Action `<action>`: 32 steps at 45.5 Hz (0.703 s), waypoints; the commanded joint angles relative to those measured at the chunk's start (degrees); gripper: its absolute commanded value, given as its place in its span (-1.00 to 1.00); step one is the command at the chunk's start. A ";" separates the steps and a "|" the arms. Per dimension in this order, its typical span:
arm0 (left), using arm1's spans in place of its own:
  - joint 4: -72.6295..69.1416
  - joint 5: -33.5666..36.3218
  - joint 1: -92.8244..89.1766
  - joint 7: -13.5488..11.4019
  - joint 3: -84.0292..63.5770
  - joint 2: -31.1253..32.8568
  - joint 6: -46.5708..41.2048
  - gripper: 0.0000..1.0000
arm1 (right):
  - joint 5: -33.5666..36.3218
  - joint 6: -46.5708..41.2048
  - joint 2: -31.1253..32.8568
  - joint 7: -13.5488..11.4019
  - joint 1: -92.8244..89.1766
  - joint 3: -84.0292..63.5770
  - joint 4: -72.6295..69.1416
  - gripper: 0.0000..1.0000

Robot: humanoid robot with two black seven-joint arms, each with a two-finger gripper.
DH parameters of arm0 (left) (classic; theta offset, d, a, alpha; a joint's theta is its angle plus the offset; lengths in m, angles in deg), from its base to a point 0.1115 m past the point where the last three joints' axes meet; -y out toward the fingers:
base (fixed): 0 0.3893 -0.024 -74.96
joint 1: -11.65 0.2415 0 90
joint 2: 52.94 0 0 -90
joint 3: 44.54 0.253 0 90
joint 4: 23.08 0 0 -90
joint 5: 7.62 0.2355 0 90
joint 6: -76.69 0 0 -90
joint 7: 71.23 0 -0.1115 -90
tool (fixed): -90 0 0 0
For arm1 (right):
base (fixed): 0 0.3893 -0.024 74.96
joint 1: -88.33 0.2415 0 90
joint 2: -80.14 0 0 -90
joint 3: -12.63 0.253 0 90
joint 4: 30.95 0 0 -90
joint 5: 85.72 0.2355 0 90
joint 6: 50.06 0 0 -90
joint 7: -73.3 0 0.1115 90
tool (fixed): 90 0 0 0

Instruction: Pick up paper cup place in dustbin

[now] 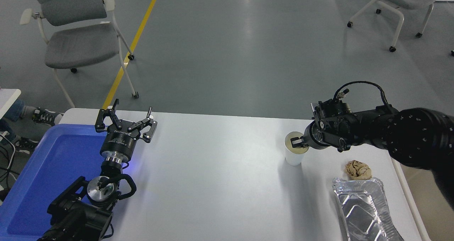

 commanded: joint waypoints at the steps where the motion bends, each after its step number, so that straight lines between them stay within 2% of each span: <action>1: 0.00 -0.04 0.00 0.00 0.00 0.00 -0.02 0.98 | 0.56 -4.01 4.68 0.16 8.72 0.01 -6.77 -1.00; 16: 0.00 -0.04 0.00 0.00 0.00 0.00 -0.02 0.98 | 0.30 -11.65 15.23 -0.11 31.83 -1.22 -23.91 -1.00; 32: 0.00 -0.04 0.00 0.00 -0.09 0.00 -0.02 0.98 | 0.47 -19.39 18.75 -0.81 54.69 -6.84 -36.31 -1.00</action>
